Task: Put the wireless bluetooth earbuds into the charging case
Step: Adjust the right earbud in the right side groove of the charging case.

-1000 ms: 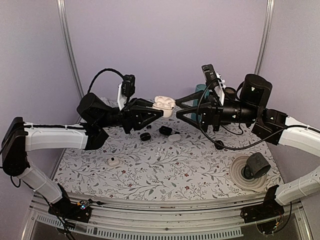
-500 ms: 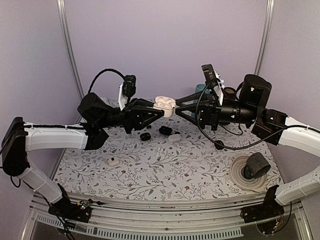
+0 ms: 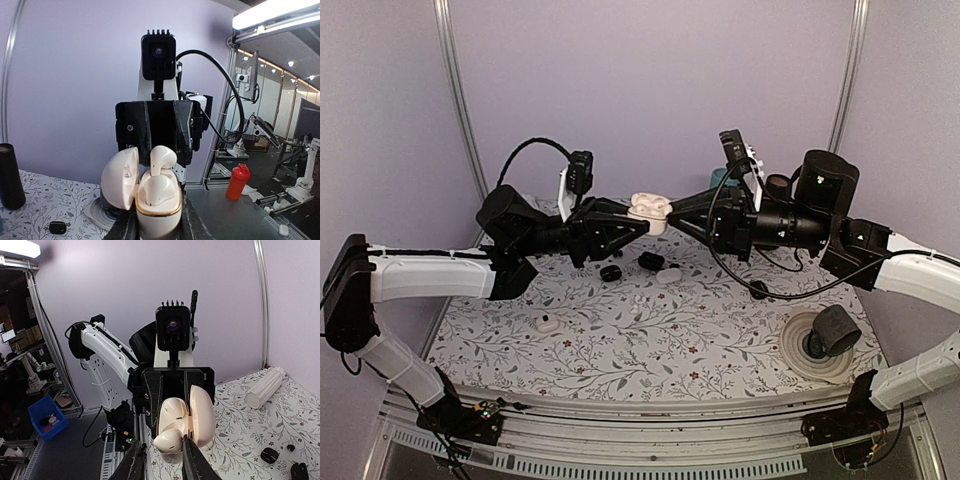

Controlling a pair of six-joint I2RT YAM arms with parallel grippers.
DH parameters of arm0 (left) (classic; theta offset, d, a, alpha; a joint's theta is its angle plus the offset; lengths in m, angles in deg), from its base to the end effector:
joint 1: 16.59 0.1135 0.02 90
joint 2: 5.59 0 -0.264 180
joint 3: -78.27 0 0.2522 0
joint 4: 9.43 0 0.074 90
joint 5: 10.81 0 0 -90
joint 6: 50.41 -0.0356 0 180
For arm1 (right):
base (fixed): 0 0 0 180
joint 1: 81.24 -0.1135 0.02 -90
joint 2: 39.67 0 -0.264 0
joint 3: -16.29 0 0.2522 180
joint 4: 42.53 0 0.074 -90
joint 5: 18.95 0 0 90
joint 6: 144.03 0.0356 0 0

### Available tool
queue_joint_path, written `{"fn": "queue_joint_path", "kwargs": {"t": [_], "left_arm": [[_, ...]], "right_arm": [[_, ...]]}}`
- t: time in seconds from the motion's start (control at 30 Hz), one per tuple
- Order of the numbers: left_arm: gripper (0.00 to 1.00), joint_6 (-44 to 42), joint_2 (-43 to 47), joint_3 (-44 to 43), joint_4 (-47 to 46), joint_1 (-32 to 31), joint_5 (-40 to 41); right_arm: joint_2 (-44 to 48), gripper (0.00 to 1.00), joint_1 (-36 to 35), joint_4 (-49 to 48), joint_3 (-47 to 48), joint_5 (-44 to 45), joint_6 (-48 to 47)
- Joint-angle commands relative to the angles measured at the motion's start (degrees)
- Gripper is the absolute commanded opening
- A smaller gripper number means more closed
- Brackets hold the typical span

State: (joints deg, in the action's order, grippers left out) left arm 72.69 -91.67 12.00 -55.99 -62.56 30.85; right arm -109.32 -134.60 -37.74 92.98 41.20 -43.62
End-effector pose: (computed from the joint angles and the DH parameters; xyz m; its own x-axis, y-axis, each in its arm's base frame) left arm 0.2078 -0.2532 0.3354 -0.2521 -0.2614 -0.9317 0.9596 -0.1915 -0.2060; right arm 0.1548 0.2379 0.3961 -0.1563 0.0524 -0.9863 -0.9806 0.1109 0.1613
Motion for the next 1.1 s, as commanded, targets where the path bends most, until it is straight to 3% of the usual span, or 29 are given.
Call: {"fn": "queue_joint_path", "kwargs": {"t": [0.0, 0.6, 1.07], "left_arm": [[0.00, -1.0, 1.2, -0.5, 1.0, 0.7, 1.6], [0.00, -6.5, 2.9, -0.2, 6.7, -0.2, 6.1], [0.00, -15.7, 6.0, 0.0, 13.3, -3.2, 14.2]], "right_arm": [[-0.6, 0.26, -0.7, -0.5, 0.5, 0.2, 0.1], [-2.1, 0.10, -1.0, 0.0, 1.0, 5.3, 2.8], [-5.0, 0.10, -1.5, 6.0, 4.7, 13.2, 6.4]]}}
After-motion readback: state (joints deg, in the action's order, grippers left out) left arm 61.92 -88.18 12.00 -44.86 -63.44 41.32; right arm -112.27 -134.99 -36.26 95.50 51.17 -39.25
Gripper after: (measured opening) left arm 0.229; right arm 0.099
